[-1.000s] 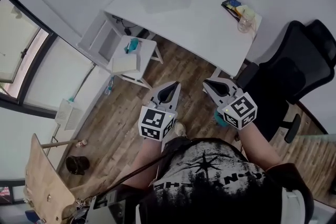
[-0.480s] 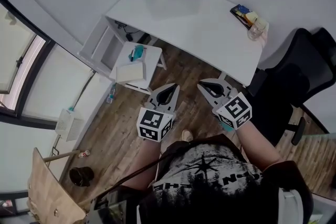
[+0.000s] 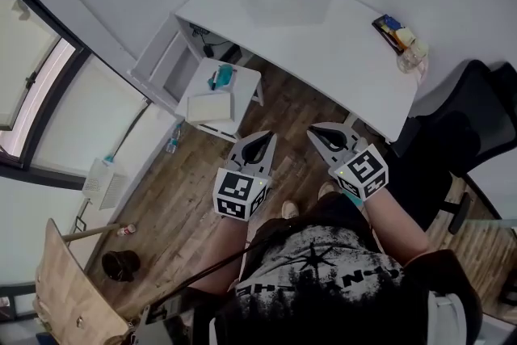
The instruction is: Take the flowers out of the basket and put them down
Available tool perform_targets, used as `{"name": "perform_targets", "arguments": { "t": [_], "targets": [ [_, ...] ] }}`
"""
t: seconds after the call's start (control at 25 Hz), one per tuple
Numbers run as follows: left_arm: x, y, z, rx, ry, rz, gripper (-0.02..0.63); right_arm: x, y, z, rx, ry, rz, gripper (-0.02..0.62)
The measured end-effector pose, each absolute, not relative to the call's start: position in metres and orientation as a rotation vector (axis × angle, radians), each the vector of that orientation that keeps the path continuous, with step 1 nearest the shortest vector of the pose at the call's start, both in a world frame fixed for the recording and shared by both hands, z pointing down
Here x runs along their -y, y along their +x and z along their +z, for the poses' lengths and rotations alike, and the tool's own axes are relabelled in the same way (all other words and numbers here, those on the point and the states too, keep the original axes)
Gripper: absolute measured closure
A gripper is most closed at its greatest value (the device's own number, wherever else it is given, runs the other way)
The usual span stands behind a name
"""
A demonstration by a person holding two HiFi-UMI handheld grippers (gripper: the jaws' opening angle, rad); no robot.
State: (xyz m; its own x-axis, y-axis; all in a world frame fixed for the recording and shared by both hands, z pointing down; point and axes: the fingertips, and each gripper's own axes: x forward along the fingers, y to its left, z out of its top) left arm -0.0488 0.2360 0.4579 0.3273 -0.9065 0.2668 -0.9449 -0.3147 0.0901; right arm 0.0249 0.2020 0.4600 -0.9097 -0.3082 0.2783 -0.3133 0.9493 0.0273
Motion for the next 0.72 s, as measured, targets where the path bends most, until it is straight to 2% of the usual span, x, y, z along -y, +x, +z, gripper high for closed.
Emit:
{"name": "perform_targets", "arguments": {
  "t": [0.72],
  "targets": [
    [-0.16, -0.075, 0.469, 1.715, 2.304, 0.247, 0.595, -0.115, 0.0, 0.475, 2.82, 0.423, 0.069, 0.577]
  ]
}}
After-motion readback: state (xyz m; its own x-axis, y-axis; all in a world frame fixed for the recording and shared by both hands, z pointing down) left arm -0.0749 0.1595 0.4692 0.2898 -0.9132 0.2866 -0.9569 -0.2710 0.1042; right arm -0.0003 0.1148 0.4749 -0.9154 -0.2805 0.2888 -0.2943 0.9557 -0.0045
